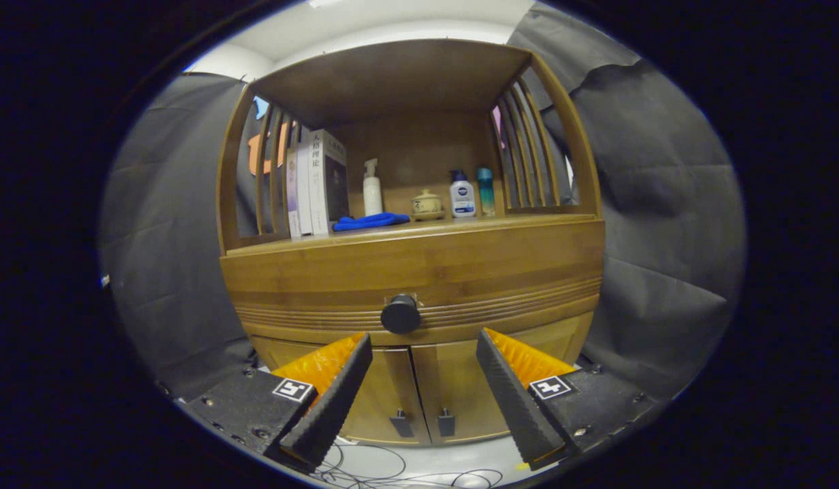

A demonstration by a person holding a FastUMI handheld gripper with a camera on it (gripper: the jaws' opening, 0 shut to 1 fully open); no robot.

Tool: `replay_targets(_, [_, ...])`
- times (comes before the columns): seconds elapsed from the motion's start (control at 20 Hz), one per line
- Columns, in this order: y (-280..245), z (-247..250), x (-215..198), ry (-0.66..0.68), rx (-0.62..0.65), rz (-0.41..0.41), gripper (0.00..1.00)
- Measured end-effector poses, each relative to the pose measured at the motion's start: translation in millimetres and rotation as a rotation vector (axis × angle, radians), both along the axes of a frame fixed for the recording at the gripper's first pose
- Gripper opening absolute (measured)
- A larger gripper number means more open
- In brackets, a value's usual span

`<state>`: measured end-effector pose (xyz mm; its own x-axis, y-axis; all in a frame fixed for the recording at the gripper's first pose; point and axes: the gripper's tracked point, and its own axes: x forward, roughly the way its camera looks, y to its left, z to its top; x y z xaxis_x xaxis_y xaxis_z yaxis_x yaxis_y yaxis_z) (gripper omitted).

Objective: Pull open the drawer, take out the items inside it, and place them on the countertop above the cabinet.

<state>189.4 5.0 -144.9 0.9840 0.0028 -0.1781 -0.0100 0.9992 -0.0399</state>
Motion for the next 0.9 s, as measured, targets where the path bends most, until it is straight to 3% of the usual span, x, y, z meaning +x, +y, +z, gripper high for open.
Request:
replay_targets(0.4, [4,-2,64,0.028,-0.038,-0.01,0.98])
replay_targets(0.55, [8,-9,71,0.067,-0.001,0.022,0.83])
replay_targets(0.9, [13,-11,75,0.049,-0.008,0.007,0.49])
